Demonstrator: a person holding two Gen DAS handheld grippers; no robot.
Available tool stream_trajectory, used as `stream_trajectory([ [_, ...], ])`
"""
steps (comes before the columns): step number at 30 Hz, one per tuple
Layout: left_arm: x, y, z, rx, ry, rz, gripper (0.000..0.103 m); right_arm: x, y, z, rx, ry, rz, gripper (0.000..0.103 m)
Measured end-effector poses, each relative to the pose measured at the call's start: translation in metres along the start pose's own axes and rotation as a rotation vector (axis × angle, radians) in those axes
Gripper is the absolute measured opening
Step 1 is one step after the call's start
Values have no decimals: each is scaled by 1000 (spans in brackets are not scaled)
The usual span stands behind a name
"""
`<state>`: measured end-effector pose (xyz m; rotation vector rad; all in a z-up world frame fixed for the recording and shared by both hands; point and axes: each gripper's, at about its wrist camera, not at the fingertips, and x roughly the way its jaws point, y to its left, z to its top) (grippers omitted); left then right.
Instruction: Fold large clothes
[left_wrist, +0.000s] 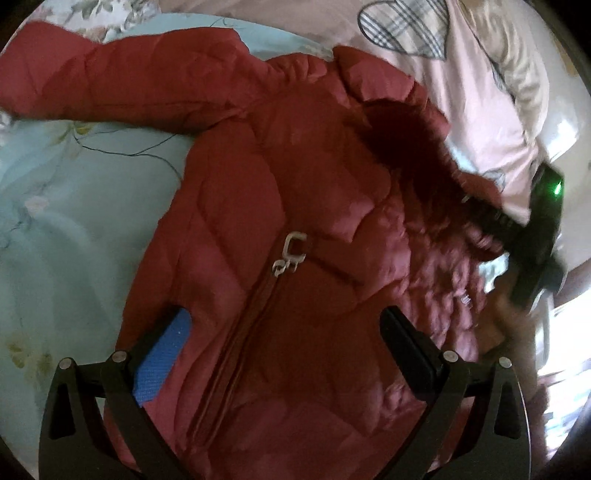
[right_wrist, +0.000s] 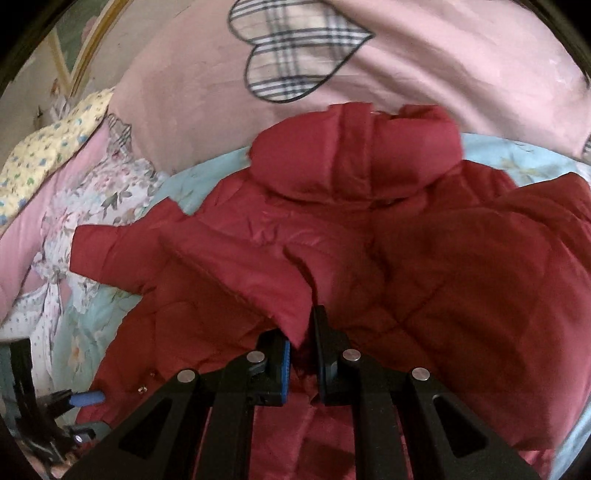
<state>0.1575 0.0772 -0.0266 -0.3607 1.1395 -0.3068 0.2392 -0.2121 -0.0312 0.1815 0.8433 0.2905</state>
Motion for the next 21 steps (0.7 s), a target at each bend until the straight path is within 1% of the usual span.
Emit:
stream_trajectory([
  [4,-2,3,28,-49,-2,-84,103,13,19,-2,-62,0,18,11],
  [6,-2,3,44,-62,-8,-107,103,19,26,-4,-90,3,32,12],
  [8,1,0,60,-60,-12,-113,103,21,29,-7,-110,6,48,14],
  [11,15,-6,90,-59,-12,-126,103,25,32,-11,-138,12,59,15],
  [13,28,-7,111,-81,3,-155,103,27,34,-13,-149,16,59,16],
  [16,51,-5,133,-132,37,-224,103,30,34,-15,-146,24,71,16],
  [19,74,-8,147,-143,78,-288,103,32,35,-15,-142,29,82,17],
  [21,83,-11,148,-145,95,-275,101,32,34,-15,-142,30,86,17],
])
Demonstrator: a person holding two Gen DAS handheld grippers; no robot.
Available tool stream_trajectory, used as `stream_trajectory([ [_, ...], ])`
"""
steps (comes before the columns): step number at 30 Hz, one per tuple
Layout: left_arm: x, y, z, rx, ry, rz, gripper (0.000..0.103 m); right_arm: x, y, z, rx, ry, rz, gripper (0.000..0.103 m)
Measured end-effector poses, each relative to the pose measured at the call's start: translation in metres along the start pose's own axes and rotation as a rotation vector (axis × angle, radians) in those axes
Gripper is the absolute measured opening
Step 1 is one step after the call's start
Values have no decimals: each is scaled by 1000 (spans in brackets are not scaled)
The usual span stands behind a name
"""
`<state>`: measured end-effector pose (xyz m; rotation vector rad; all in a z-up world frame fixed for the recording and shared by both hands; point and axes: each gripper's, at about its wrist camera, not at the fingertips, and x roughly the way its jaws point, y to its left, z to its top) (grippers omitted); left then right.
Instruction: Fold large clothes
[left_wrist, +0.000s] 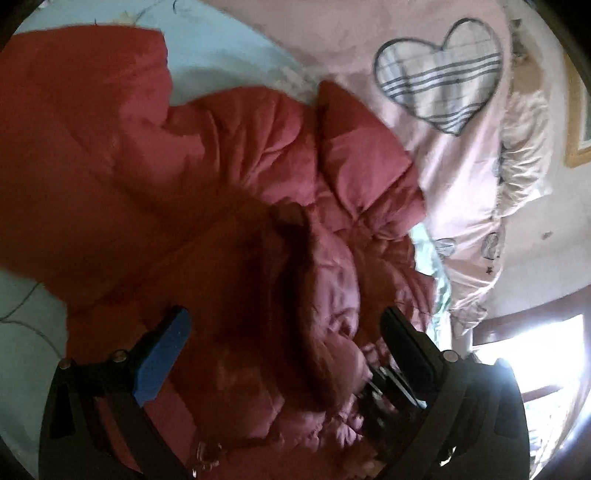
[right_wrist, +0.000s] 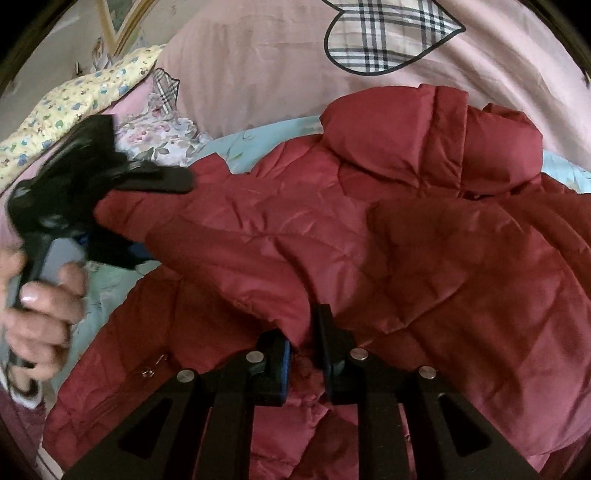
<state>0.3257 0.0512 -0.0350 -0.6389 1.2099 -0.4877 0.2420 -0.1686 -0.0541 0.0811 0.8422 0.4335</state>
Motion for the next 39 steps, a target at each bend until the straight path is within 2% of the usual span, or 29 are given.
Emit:
stream_trajectory([
  [2,5,-4,1,23,-9,-13,84,0,-1,0,3,1,5,17],
  [3,8,-7,2,37,-4,-14,67,0,-1,0,4,1,6,17],
  [4,10,-9,2,51,4,-17,44,0,-1,-1,2,6,7,17],
  [6,13,-14,2,82,18,-15,21,-2,-2,-3,7,10,12,19],
  [8,10,-18,1,124,8,8,18,-6,-6,-5,27,13,31,23],
  [10,4,-20,0,164,-13,36,14,-14,-13,-9,57,10,59,34],
  [11,1,-22,-1,190,-30,65,14,-20,-17,-11,70,5,66,35],
  [14,-9,-26,-3,287,-100,214,13,-43,-31,-18,121,-17,50,37],
  [16,-10,-28,-6,344,-133,288,13,-64,-49,-19,167,-58,12,37],
  [19,-5,-26,-14,403,-130,345,13,-87,-73,-16,205,-112,-94,39],
  [22,1,-22,-21,431,-135,387,13,-97,-101,-10,253,-130,-173,39],
  [25,5,-20,-24,438,-149,404,15,-88,-120,-9,272,-97,-249,39],
  [28,-1,-25,-27,437,-173,414,21,-67,-134,-15,292,-20,-258,38],
  [31,-27,-36,-35,443,-249,405,21,-47,-134,-21,274,37,-280,38],
  [34,-50,-55,-50,479,-332,382,21,-44,-136,-24,274,38,-296,39],
  [36,-52,-67,-59,507,-330,322,21,-46,-135,-25,273,37,-299,39],
  [39,-34,-83,-68,560,-291,318,21,-45,-136,-26,275,33,-296,39],
])
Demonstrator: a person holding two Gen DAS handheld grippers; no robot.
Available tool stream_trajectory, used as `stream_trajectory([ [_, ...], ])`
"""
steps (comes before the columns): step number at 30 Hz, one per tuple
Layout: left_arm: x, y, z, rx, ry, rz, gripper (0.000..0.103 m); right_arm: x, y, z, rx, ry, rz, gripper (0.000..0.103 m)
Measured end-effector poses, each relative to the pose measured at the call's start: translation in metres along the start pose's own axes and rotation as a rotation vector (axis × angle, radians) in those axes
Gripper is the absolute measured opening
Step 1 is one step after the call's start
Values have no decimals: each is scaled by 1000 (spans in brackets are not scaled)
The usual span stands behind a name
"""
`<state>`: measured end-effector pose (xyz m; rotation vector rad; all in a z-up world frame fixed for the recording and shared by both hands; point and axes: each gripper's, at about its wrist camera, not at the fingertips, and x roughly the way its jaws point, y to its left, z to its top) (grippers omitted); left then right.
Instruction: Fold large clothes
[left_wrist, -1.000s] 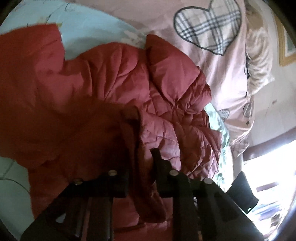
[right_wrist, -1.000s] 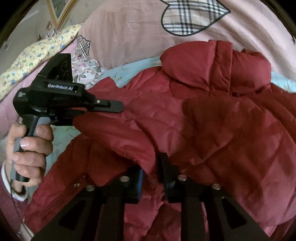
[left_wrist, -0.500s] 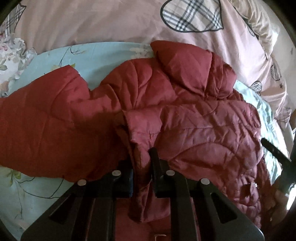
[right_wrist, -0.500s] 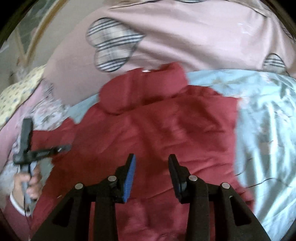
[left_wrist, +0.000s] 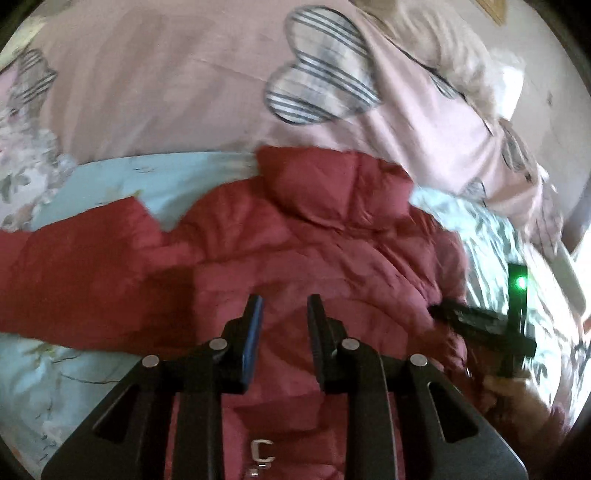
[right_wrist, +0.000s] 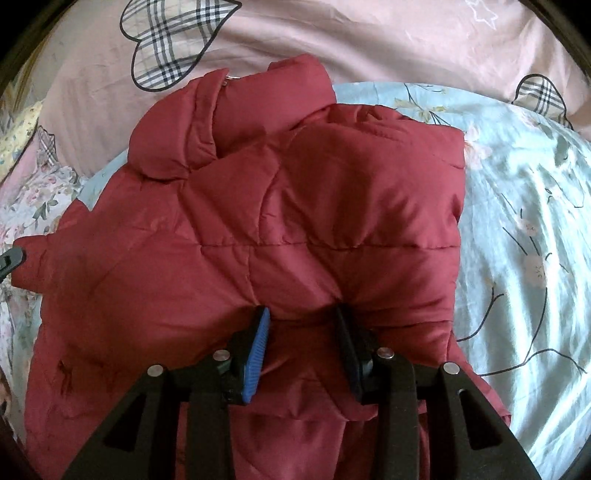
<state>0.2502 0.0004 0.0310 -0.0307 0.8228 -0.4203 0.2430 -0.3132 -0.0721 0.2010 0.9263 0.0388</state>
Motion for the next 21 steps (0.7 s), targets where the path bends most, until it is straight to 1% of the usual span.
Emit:
stream_trajectory([
  [3,37,-9,-8,30,85,64,21,1,1,0,1,0,-1,39],
  [4,54,-6,-12,26,124,88,21,0,2,1,3,1,-1,39],
  [5,62,-2,-17,20,151,99,21,-2,1,1,8,-2,-4,39],
  [6,72,5,-23,2,178,99,21,-8,3,2,10,-7,-4,39],
  [9,79,16,-28,-45,179,57,21,-28,14,4,-2,-50,8,41],
  [12,80,16,-26,-48,185,61,21,-37,34,8,-57,-72,24,41],
  [13,81,15,-26,-44,186,64,21,-36,38,9,-71,-68,20,41],
  [15,80,16,-28,-41,185,63,21,-24,43,9,-100,-24,-8,41],
  [17,81,19,-30,-48,184,51,21,1,39,3,-106,57,-50,41],
  [19,84,23,-32,-61,188,34,21,11,31,-1,-94,57,-26,41],
  [21,87,25,-33,-76,192,21,21,13,26,-1,-79,47,-11,41],
])
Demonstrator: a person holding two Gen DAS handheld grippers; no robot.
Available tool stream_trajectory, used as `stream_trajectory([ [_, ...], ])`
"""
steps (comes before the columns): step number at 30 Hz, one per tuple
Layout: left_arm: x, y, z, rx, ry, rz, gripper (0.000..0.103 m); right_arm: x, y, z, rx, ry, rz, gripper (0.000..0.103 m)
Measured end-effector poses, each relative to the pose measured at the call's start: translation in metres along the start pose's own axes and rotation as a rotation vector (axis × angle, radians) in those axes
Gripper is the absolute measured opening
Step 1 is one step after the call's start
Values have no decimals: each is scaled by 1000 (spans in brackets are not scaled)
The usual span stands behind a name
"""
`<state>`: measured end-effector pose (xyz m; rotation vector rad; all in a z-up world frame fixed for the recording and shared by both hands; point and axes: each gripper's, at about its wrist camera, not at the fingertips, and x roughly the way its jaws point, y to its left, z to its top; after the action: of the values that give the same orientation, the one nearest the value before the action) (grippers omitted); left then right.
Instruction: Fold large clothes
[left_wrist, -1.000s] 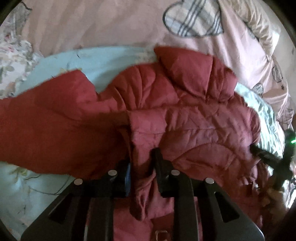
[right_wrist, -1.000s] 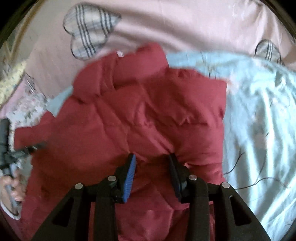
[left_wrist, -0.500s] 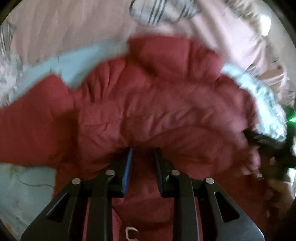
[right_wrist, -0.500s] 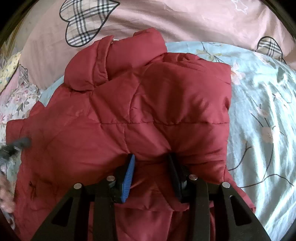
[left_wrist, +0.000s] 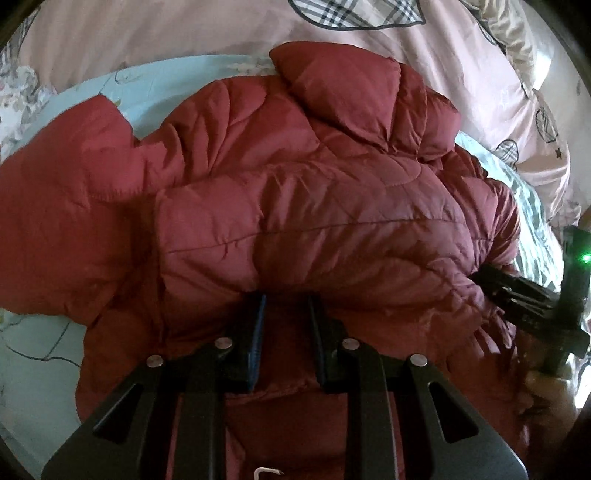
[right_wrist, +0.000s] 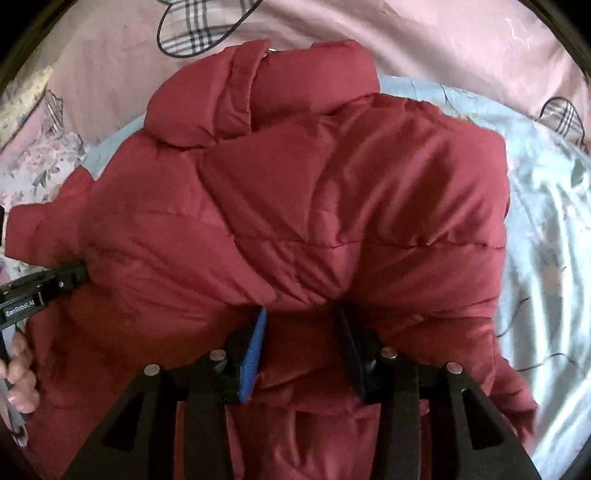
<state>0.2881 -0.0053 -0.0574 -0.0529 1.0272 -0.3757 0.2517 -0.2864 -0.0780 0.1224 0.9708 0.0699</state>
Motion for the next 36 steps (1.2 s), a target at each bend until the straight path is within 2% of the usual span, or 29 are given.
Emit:
stream_trajectory([
  [5,0,2,1,-20,1,-17,21,0,5,0,-24,-1,-30,41],
  [11,-20,10,1,-66,-3,-71,24,-12,4,1,19,-18,22,41],
  [13,-32,15,-3,-88,-21,-68,37,-27,3,-1,40,-39,47,42],
  [15,-44,23,-7,-115,-40,-65,45,-40,4,-4,40,-55,52,44],
  [19,-60,41,-14,-163,-54,-70,45,-60,5,-12,29,-61,70,45],
  [26,-77,81,-27,-239,-66,-33,45,-84,-2,-31,14,-55,97,46],
  [30,-84,112,-34,-303,-78,-7,45,-90,-4,-39,8,-42,111,52],
  [34,-90,140,-41,-374,-104,42,61,-95,-1,-47,-8,-33,116,53],
  [36,-94,156,-45,-414,-120,69,61,-99,0,-51,-11,-32,116,54],
])
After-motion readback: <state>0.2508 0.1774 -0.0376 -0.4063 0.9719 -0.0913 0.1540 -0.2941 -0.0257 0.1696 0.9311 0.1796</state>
